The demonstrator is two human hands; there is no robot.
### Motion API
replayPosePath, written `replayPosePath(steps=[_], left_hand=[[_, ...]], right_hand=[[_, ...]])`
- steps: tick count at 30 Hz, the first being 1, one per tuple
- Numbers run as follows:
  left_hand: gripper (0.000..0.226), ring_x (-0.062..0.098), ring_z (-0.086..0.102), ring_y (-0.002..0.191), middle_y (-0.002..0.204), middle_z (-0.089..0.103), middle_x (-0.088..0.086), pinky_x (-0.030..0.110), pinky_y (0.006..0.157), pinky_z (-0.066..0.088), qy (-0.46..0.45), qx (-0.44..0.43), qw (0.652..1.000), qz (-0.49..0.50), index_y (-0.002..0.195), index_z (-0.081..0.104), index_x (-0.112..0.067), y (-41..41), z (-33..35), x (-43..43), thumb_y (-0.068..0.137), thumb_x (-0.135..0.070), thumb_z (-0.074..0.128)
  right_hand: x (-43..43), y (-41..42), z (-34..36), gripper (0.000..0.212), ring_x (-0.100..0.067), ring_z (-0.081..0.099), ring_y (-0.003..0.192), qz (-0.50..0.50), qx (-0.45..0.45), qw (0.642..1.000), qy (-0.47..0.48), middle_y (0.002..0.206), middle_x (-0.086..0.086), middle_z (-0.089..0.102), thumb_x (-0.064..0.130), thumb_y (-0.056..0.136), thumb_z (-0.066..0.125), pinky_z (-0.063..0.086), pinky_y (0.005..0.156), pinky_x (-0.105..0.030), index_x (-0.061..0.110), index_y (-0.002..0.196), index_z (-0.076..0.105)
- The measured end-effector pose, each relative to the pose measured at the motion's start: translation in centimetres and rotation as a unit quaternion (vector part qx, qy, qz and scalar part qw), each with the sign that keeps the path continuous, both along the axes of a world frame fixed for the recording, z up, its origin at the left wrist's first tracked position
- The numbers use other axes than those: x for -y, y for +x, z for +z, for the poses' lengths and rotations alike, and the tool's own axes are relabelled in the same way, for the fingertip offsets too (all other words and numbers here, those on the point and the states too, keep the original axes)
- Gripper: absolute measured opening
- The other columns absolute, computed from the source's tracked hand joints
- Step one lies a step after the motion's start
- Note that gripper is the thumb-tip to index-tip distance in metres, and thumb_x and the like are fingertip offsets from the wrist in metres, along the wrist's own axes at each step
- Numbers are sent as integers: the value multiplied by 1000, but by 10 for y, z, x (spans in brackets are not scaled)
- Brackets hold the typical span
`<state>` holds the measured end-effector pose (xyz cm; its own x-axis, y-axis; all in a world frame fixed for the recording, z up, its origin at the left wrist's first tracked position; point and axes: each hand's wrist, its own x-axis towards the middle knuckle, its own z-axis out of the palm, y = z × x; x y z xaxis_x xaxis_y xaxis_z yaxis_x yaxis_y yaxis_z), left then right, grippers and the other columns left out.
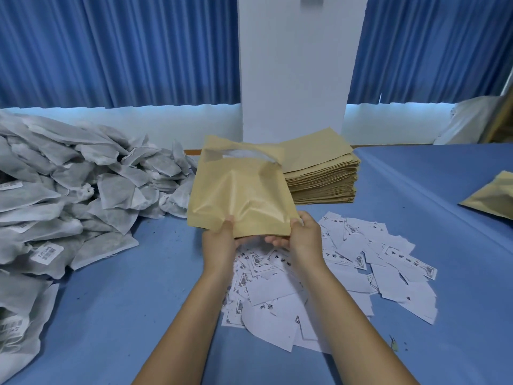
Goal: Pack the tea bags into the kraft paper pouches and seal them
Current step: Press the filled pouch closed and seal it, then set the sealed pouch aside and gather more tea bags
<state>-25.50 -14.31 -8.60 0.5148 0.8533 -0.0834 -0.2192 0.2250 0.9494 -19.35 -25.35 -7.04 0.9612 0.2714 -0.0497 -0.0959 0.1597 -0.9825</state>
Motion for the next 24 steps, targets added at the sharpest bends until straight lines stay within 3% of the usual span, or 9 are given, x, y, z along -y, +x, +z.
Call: replayPosePath(steps=[3,5,9,11,14,17,19,21,24], left_hand=[[13,23,67,90,100,67,4,37,72,56,-32,35,999,13,98,59,-18,0,13,-2,99,-25,48],[14,22,64,91,98,63,0,40,79,55,-53,46,997,24,107,55,-14,4,19,-1,100,-23,47],[18,26,62,88,90,62,0,41,80,53,3,7,1000,12,93,57,-12,24,35,25,99,-27,48],[21,30,61,88,90,63,5,47,85,54,32,-4,999,-17,91,57,-12,37,42,45,99,-25,44],[27,28,57,85,90,60,6,46,80,52,41,-8,997,-63,104,58,-8,58,44,80,101,-22,35],[26,29,56,84,91,59,12,54,86,50,53,-32,992,-109,91,56,-11,80,42,123,100,-22,34],[27,30,57,86,92,59,14,57,90,49,59,-43,987,-140,85,55,-11,93,44,154,99,-19,33],[27,34,59,92,102,62,20,58,91,49,63,-54,980,-180,94,56,-8,104,43,184,100,-18,32],[28,38,60,100,110,62,21,55,91,50,76,-56,971,-220,101,58,-7,118,41,226,100,-17,31]], right_hand=[[13,0,13,32,-23,61,40,-32,57,997,28,61,-9,65,8,103,25,45,35,-23,15,96,56],[27,0,22,34,-26,61,41,-50,100,993,37,59,-5,66,8,104,26,45,35,-23,16,91,56],[63,2,28,31,-28,61,41,-105,87,987,86,75,-10,65,6,103,25,44,35,-23,13,100,56],[85,4,27,31,-28,60,40,-139,75,982,101,67,-4,64,6,103,25,44,36,-23,14,95,55],[123,11,25,36,-28,60,39,-193,73,974,93,60,-2,65,6,102,25,42,36,-22,16,85,55],[166,22,19,36,-25,58,39,-257,45,962,83,69,-12,64,3,100,24,42,37,-21,11,83,55],[194,28,15,35,-23,57,38,-293,24,951,99,62,-10,62,2,99,25,42,37,-22,9,80,54],[222,34,9,36,-21,55,38,-323,11,939,118,47,-1,59,2,99,25,41,36,-22,9,78,52],[258,41,7,36,-16,53,36,-368,32,921,123,43,3,58,3,99,24,40,35,-21,10,79,52]])
